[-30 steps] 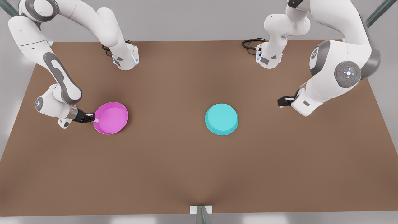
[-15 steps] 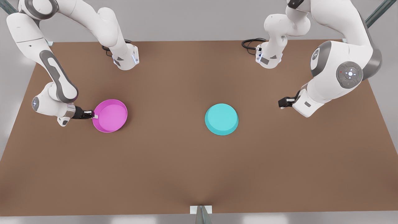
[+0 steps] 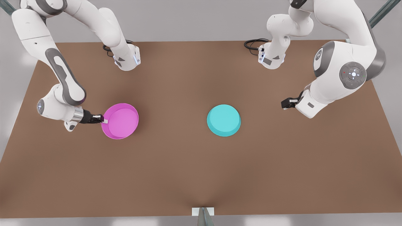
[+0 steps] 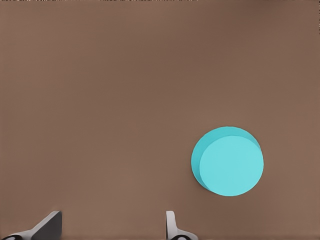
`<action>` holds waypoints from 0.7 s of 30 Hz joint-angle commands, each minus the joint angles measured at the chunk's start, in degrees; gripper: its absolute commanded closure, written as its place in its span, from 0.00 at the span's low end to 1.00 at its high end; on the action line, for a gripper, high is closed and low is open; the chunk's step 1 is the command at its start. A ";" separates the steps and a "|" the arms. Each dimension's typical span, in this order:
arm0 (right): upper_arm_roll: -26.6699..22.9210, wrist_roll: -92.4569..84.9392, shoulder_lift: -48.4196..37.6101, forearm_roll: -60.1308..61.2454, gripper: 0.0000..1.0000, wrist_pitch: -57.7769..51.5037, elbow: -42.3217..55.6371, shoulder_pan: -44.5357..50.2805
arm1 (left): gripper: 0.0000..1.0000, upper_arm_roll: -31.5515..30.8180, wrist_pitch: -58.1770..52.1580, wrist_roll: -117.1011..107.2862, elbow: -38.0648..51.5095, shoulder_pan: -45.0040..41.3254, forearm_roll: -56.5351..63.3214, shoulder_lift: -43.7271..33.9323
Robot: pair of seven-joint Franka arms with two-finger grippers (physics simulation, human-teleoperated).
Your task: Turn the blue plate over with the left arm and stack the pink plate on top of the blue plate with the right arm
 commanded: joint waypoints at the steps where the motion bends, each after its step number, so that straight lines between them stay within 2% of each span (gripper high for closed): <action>1: -0.02 0.44 -0.36 -0.13 0.79 0.10 0.00 0.32 | 0.00 0.00 0.00 0.00 0.00 0.02 0.05 0.00; 6: -0.28 1.93 -2.21 5.58 0.79 0.98 0.27 5.94 | 0.00 0.00 0.00 0.00 0.00 0.29 -0.04 -0.09; 11: -1.77 4.74 -5.02 14.73 0.79 1.42 1.15 16.31 | 0.00 0.09 0.00 0.00 0.00 0.02 0.05 -0.09; 16: -13.89 5.18 -8.80 26.06 0.79 2.21 2.99 36.60 | 0.00 0.09 0.00 -0.09 0.00 0.02 -0.04 -0.09; 21: -33.50 7.20 -10.12 37.66 0.79 2.21 6.42 64.03 | 0.00 0.09 0.08 -0.09 0.00 0.11 0.05 -0.09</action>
